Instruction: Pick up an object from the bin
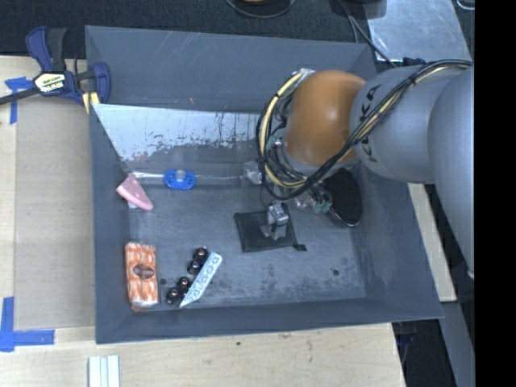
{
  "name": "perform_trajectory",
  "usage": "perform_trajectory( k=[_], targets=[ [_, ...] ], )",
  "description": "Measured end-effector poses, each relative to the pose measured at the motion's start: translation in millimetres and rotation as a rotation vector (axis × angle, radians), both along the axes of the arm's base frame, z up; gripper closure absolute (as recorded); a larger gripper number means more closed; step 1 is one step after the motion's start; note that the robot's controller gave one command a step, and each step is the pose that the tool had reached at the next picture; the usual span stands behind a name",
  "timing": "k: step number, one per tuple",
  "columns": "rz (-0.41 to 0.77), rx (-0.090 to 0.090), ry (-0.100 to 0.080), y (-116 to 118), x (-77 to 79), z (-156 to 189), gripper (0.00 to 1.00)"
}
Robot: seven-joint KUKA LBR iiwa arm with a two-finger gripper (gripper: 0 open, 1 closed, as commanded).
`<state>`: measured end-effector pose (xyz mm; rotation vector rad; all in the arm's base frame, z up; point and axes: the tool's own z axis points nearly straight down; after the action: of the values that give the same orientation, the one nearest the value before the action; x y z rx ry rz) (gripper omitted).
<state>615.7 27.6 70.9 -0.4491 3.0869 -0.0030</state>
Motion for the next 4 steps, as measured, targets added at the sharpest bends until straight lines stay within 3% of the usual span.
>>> perform_trajectory(
  k=[1, 2, 3, 4],
  targets=[
    [0.055, 0.000, -0.001, -16.5, 0.5, 0.0, 0.00],
    [0.062, -0.001, -0.003, -26.1, -9.8, 0.0, 0.00],
    [-0.037, 0.003, -0.006, -19.7, -16.6, 1.0, 1.00],
    [-0.037, 0.003, -0.006, -19.7, -16.6, 1.0, 1.00]
  ],
)
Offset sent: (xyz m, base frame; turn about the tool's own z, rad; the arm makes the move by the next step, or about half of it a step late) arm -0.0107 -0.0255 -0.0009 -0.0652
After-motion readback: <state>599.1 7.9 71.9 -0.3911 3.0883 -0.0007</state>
